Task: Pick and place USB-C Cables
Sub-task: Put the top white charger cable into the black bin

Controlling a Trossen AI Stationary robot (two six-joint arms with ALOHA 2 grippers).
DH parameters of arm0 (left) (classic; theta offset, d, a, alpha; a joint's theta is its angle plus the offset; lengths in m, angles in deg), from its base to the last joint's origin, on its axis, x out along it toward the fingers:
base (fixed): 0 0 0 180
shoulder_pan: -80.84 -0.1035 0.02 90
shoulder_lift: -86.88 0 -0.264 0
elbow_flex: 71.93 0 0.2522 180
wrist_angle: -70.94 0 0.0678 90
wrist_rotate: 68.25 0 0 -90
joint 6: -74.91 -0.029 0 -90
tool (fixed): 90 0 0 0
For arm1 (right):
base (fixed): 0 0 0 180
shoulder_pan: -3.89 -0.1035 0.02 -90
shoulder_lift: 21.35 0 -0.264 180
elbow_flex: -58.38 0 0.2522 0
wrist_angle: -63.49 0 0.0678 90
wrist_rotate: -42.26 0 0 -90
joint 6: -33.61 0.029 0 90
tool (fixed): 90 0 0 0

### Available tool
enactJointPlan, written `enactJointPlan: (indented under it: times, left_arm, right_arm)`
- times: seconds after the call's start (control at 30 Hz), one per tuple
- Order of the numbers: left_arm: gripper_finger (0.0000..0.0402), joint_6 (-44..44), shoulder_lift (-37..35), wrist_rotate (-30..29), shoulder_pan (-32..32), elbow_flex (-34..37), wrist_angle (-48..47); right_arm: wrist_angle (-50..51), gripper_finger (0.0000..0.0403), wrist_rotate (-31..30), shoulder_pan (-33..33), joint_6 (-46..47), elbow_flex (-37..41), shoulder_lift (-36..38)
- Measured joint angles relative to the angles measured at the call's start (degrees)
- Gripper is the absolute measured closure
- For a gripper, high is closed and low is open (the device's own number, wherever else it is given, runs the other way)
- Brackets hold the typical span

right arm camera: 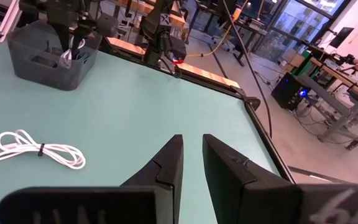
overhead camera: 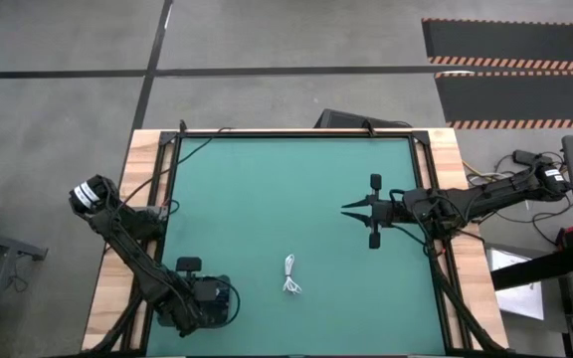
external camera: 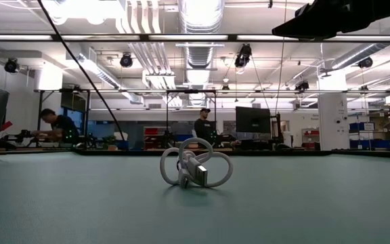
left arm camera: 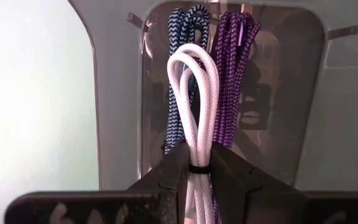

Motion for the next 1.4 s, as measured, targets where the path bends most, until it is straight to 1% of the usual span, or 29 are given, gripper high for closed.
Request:
enactJointPlan:
  times: [0.27,0.43,1.1,1.4]
  left_arm:
    - [0.0354,0.19,0.00,0.02,0.00,1.42,1.09]
    - [0.0353,2.90,-0.02,0.11,0.00,2.44,1.01]
    - [0.0352,2.84,-0.02,0.50,0.00,2.21,0.91]
    - [0.0350,2.82,-0.02,2.17,0.00,2.23,0.85]
  right_arm:
    - [0.00,0.0351,0.00,0.00,0.00,0.00,0.00]
    - [0.02,0.0351,0.00,-0.02,0.00,0.00,0.00]
    - [0.04,0.0351,0.00,0.00,0.00,0.00,0.00]
    - [0.07,0.0351,0.00,-0.02,0.00,0.00,-0.01]
